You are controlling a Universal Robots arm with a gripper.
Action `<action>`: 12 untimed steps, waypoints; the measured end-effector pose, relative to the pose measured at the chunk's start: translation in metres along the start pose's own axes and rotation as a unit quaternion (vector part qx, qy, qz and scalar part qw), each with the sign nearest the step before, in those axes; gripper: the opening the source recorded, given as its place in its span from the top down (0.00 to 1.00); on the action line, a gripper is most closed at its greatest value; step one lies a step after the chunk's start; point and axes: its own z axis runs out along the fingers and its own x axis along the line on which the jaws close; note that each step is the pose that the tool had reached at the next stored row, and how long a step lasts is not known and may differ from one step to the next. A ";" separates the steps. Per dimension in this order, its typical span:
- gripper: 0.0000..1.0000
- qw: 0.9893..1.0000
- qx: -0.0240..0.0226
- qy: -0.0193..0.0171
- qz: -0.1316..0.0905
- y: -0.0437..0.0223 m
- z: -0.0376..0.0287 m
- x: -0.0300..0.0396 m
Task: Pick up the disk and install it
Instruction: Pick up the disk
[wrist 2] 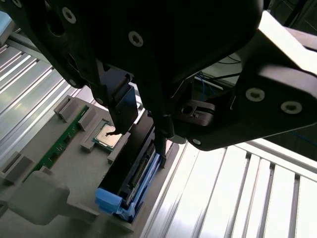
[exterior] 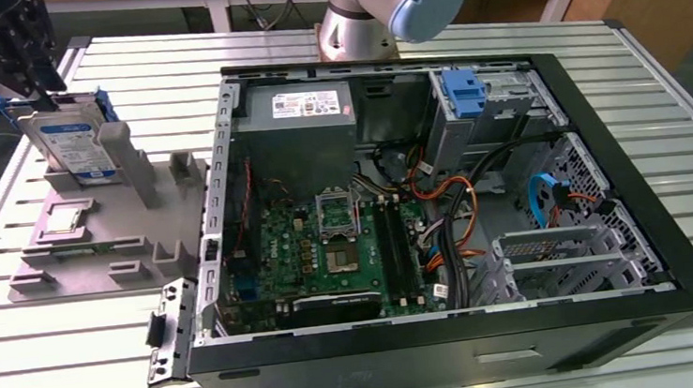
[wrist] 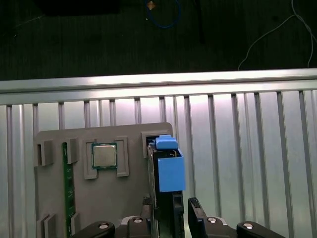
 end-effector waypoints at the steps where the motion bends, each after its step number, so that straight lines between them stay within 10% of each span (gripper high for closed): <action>1: 0.58 1.000 0.000 -0.001 0.000 0.0000 0.0008 0.0000; 12: 0.58 1.000 0.000 -0.004 0.000 -0.0004 0.0087 0.0006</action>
